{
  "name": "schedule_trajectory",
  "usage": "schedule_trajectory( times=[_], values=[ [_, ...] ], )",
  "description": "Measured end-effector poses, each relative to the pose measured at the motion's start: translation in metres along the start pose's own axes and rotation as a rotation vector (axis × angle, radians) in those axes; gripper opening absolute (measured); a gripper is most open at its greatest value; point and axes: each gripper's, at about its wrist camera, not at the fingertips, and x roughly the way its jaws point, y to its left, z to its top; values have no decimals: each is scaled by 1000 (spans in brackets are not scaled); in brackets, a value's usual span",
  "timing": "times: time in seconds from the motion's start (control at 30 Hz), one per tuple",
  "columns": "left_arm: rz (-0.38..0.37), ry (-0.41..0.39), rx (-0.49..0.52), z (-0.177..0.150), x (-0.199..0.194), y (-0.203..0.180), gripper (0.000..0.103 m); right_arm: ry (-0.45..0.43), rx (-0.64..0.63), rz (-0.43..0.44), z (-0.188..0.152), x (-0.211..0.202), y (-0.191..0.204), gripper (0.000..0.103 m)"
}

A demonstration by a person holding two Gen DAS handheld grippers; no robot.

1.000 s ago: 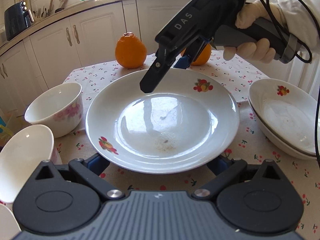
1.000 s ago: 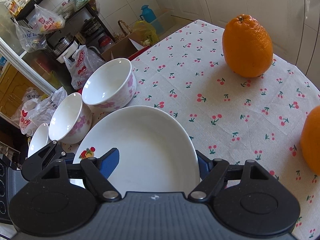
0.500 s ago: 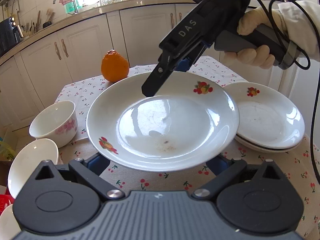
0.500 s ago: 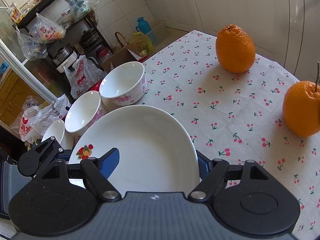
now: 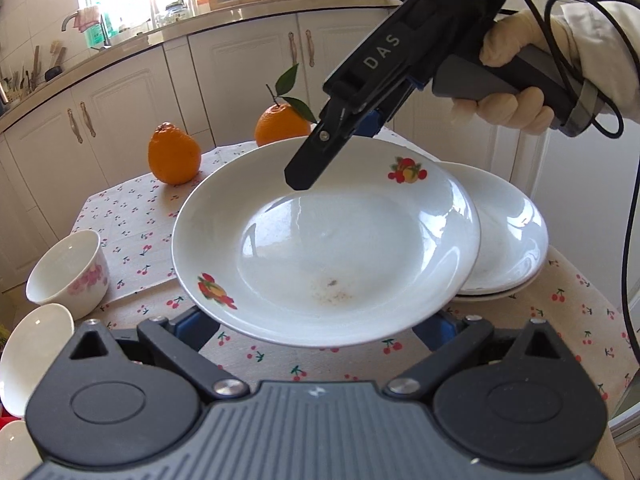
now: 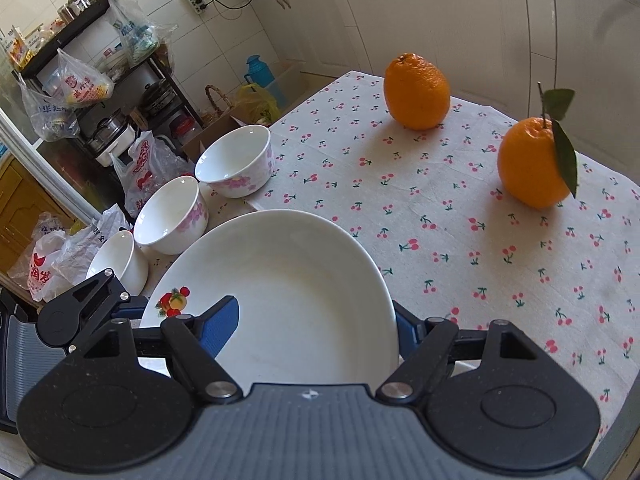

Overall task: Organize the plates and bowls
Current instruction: 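Lift the white plate with the right gripper and carry it toward the plate stack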

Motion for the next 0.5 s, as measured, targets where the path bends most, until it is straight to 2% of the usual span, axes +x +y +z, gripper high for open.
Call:
schedule_trajectory(
  times=[0.5],
  values=[
    [-111, -8, 94, 8, 8, -43, 100, -31, 92, -100, -57, -46, -18, 83]
  ],
)
